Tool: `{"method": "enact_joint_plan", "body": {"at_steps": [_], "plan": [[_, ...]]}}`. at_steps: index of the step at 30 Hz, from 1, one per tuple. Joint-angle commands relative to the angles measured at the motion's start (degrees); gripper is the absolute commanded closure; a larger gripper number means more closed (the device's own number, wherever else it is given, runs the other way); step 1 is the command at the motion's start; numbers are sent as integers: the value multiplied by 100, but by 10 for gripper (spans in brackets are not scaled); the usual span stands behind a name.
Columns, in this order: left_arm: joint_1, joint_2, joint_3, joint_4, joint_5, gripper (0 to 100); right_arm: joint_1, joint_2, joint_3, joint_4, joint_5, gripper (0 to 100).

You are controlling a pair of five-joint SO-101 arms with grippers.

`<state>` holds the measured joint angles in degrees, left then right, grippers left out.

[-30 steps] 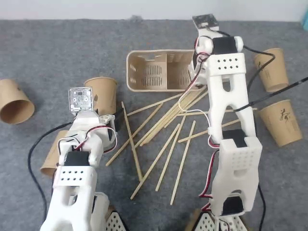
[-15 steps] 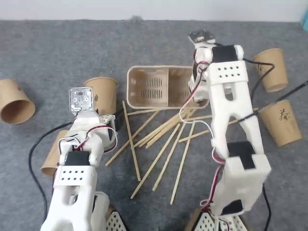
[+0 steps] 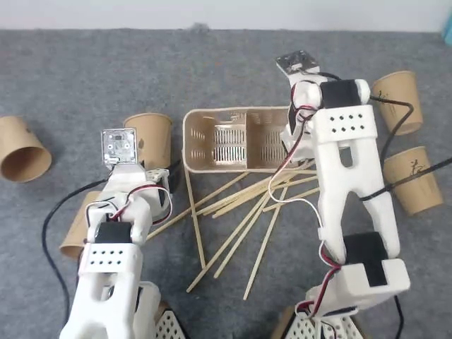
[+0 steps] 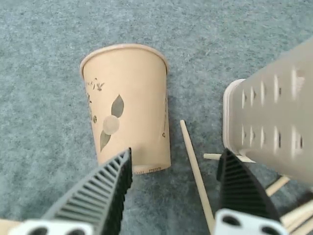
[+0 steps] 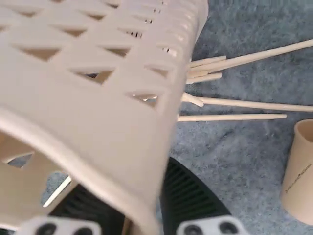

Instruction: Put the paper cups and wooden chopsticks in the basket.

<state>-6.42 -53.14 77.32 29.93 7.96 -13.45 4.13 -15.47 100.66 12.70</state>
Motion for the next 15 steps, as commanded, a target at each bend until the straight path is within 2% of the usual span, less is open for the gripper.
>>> {"method": "enact_joint_plan", "body": {"at_steps": [1,4,9,15], "plan": [[-26,-158,-31,-123,-44,728,-22,171,-941,215,97,992],[-26,-158,-31,-123,-44,728,-4,637,-1336,233,97,984],[-26,-158,-31,-123,-44,728,-31,1068,-1679,224,-211,876],[-26,-158,-31,-132,-44,728,-4,1103,-2286,233,-835,867]]}}
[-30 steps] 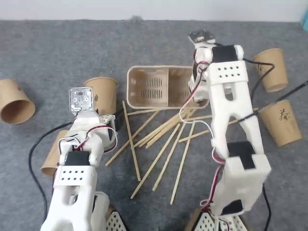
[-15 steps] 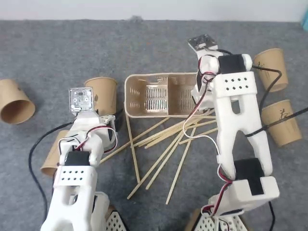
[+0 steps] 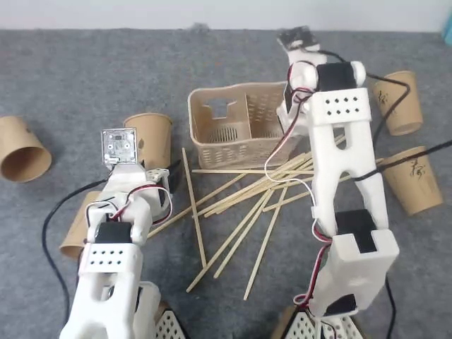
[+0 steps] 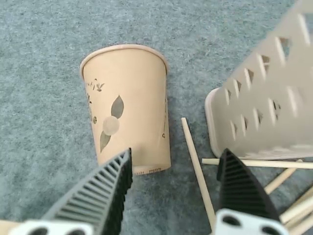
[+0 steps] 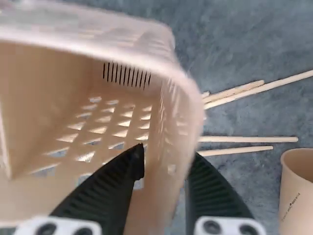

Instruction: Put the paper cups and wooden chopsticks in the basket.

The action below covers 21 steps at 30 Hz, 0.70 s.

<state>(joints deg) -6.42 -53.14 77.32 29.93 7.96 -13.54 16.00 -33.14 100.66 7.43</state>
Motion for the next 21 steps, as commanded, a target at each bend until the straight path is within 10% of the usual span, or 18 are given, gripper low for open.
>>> {"method": "enact_joint_plan", "body": {"at_steps": [1,21], "plan": [[-26,-158,-31,-132,-44,728,4,-84,-624,233,-404,866],[-26,-158,-31,-141,-44,728,145,-2440,-176,251,-730,796]]}}
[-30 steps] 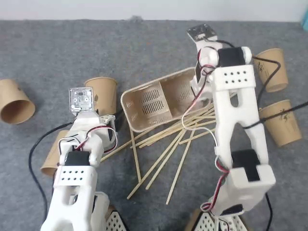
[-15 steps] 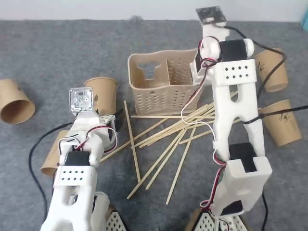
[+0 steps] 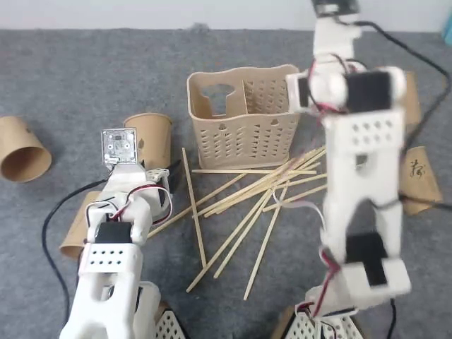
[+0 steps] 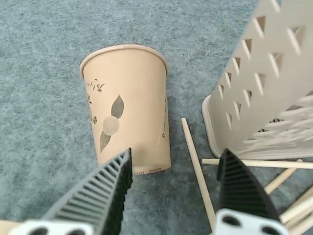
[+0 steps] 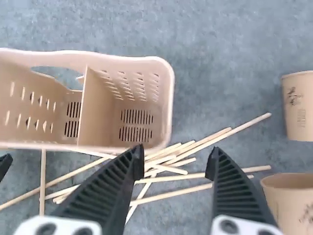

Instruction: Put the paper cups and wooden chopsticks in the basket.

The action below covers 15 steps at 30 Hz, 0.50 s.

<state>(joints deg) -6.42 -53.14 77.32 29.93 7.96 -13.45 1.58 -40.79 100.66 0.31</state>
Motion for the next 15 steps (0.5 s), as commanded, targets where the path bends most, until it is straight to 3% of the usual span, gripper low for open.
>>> {"method": "enact_joint_plan", "body": {"at_steps": [1,4,8,12,15], "plan": [[-26,-158,-31,-141,-44,728,154,-1288,914,251,9,796],[-35,-158,-31,-141,-44,728,497,-2185,1916,233,299,796],[-167,-158,-31,-141,-44,728,1578,-3055,2910,127,695,797],[-167,-158,-31,-141,-44,728,2642,-3204,3666,-312,1231,798],[-167,-158,-31,-141,-44,728,3037,-3002,4299,-963,1486,820]]}}
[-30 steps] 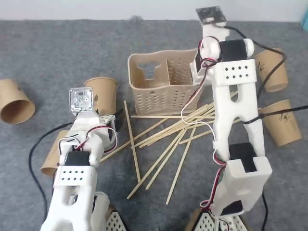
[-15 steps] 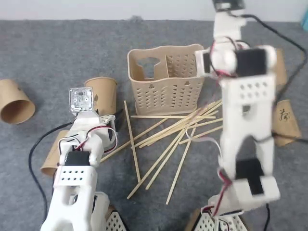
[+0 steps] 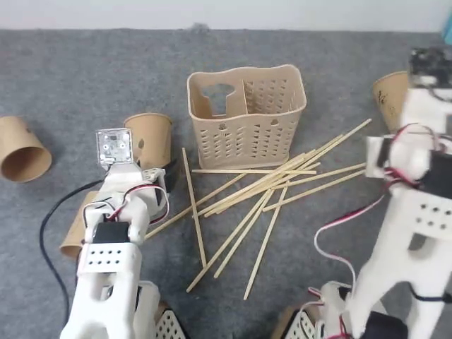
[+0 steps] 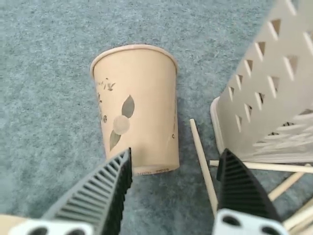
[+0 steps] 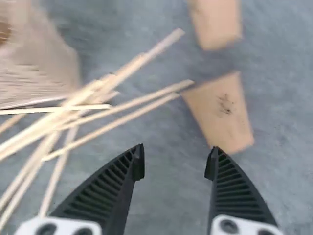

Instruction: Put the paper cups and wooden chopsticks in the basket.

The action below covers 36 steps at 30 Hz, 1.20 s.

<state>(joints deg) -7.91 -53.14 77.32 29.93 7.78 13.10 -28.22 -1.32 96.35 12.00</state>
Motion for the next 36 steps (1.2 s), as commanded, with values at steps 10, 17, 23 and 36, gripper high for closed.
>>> {"method": "enact_joint_plan", "body": {"at_steps": [10,17,23,36], "plan": [[-35,-158,-31,-123,-26,728,752,2554,-325,-1710,176,923],[-26,-158,-31,-141,-26,728,813,4884,-2708,-1657,-440,923],[-26,-158,-31,-149,-26,728,760,6484,-4782,-1604,-809,923],[-35,-158,-31,-149,-26,728,1270,8558,-7587,532,-44,923]]}}
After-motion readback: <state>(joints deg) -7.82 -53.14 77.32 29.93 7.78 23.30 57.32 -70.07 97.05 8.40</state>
